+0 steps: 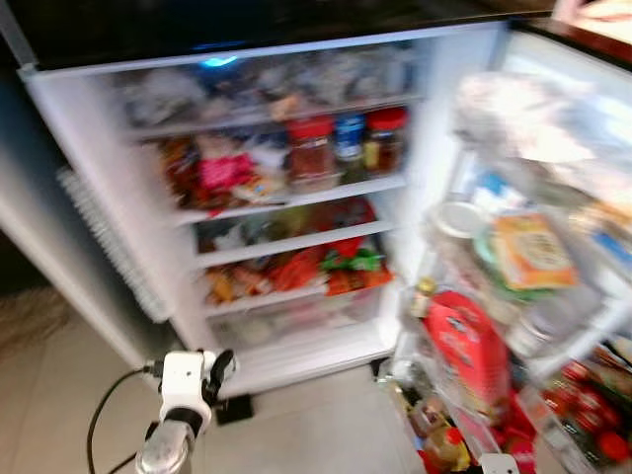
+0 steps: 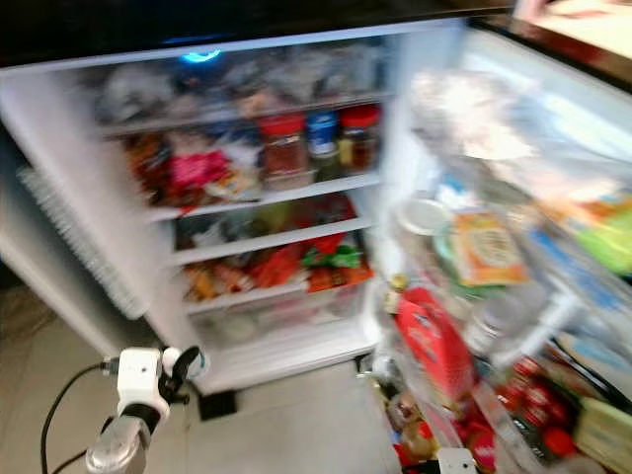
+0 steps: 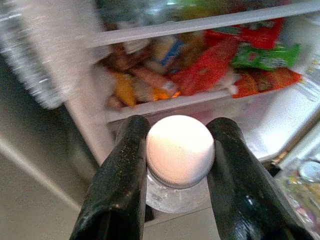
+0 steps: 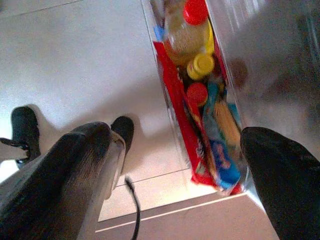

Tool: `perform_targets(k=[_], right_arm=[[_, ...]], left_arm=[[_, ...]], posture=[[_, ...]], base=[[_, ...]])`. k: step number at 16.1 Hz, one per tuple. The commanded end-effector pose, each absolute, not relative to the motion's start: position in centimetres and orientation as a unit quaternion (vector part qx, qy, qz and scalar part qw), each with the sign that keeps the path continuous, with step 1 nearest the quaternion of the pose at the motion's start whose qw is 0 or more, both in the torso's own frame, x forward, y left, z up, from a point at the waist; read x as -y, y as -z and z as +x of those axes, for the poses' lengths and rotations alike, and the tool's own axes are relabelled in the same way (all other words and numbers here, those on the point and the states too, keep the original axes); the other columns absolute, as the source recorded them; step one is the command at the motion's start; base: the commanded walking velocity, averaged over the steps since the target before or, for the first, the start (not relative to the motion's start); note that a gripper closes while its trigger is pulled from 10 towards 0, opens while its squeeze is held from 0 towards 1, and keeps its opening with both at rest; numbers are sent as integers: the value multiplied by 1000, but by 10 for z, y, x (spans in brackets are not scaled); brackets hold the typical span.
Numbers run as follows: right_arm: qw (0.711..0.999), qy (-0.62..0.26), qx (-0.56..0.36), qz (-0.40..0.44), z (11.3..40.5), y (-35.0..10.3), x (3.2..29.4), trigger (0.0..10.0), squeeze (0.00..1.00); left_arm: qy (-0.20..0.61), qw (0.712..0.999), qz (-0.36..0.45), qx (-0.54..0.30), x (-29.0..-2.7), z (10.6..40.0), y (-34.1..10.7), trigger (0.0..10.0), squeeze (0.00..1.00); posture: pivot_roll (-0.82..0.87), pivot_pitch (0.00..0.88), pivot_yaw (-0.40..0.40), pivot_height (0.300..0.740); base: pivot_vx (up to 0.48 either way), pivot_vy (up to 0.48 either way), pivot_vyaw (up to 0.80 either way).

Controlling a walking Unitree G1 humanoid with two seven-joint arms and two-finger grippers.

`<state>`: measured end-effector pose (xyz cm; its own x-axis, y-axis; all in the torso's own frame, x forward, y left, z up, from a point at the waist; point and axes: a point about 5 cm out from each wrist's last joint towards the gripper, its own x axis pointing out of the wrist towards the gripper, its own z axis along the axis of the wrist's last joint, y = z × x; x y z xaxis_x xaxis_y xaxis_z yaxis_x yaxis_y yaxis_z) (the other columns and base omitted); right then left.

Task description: Restocking fridge

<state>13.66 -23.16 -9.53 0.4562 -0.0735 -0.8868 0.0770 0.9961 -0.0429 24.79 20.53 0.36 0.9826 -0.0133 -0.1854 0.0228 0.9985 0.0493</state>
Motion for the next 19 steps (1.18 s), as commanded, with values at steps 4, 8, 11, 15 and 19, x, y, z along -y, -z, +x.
perform_targets(k=[4, 8, 11, 15, 19], right_arm=[[855, 38, -518, 0, 140, 94, 232, 10000, 0], [859, 39, -511, 2, 140, 93, 233, 10000, 0], [857, 35, -515, -6, 140, 93, 234, 10000, 0], [855, 22, -518, -16, 141, 93, 233, 10000, 0], [855, 13, -517, -32, 142, 93, 234, 10000, 0]], left_arm=[[11, 994, 35, -106, -211, 252, -5, 10000, 0], [17, 993, 36, -108, -205, 254, -5, 10000, 0], [14, 993, 36, -112, -207, 255, -5, 10000, 0], [11, 992, 37, -116, -208, 254, -4, 10000, 0], [16, 993, 37, -115, -206, 255, -5, 10000, 0]], posture=[[-34, 0, -1, 740], [-32, 0, -6, 740], [-23, 0, -9, 740], [-20, 2, -11, 740], [-19, 8, -12, 740]], base=[[0, 0, 0], [0, 0, 600], [0, 0, 0], [0, 0, 0], [254, 0, 0]])
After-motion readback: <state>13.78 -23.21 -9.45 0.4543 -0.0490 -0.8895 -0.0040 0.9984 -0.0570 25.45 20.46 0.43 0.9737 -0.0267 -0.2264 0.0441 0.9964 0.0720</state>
